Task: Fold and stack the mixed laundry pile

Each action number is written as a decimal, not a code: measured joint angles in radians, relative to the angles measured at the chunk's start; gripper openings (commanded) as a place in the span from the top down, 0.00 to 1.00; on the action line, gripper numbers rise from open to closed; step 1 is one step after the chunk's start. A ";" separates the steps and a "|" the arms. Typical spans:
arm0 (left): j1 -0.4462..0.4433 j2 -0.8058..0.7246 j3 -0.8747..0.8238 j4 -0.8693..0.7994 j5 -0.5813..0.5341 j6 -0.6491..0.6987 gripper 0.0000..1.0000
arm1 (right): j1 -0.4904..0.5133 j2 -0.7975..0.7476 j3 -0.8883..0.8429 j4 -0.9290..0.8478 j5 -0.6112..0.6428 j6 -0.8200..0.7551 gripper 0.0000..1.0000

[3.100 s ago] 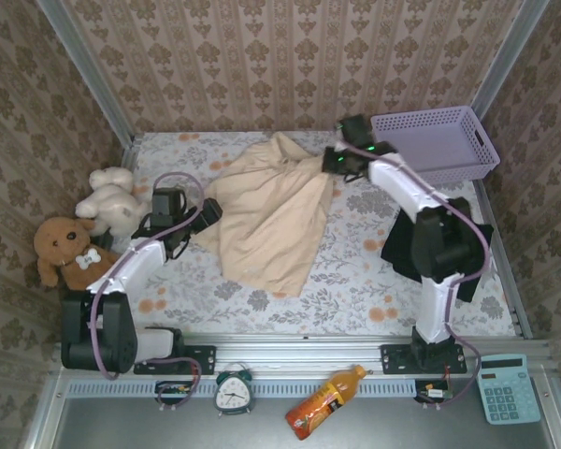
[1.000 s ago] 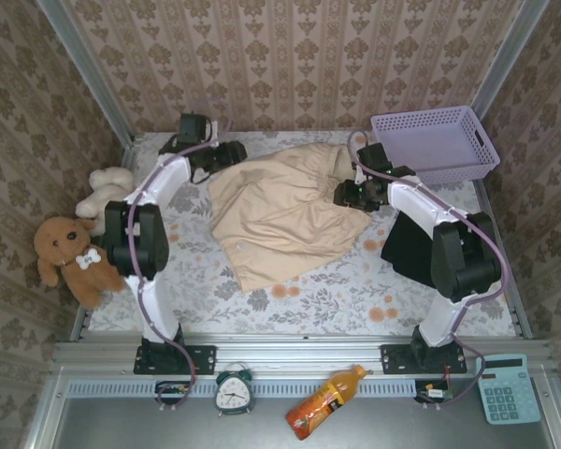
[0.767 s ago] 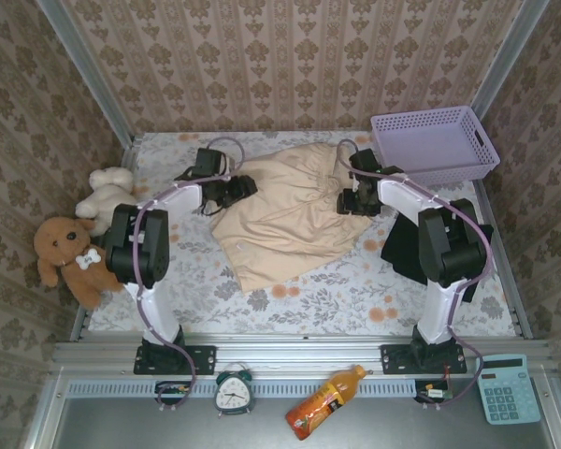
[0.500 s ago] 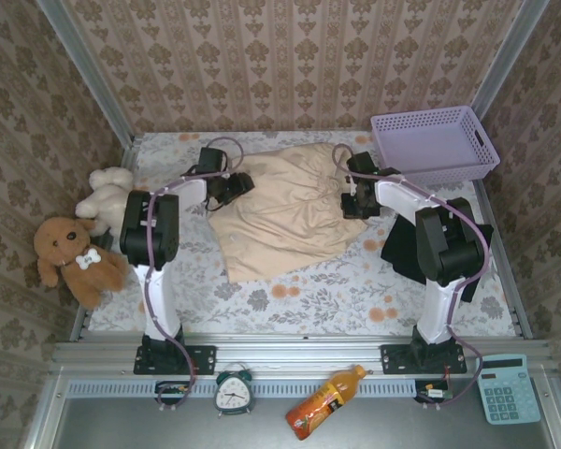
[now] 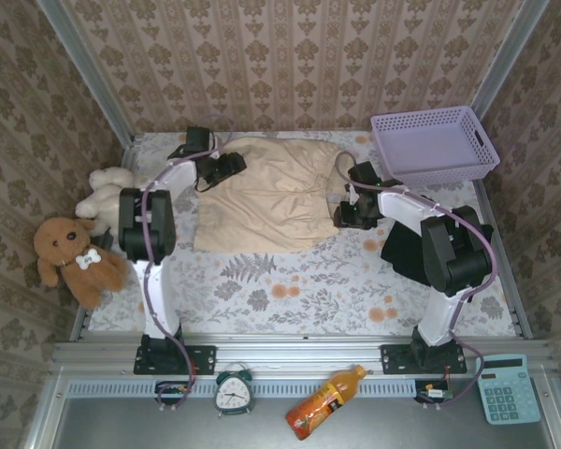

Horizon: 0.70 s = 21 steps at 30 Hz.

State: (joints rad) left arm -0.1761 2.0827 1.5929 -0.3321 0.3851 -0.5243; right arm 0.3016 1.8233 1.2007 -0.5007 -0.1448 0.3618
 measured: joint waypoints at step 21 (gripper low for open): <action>0.109 -0.552 -0.748 0.056 -0.234 0.039 0.24 | 0.091 -0.123 -0.037 0.132 -0.020 0.066 0.50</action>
State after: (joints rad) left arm -0.0666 1.5303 0.8452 -0.2760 0.1513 -0.4858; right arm 0.3923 1.7004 1.1633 -0.3691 -0.1646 0.4274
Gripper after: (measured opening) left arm 0.767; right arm 0.509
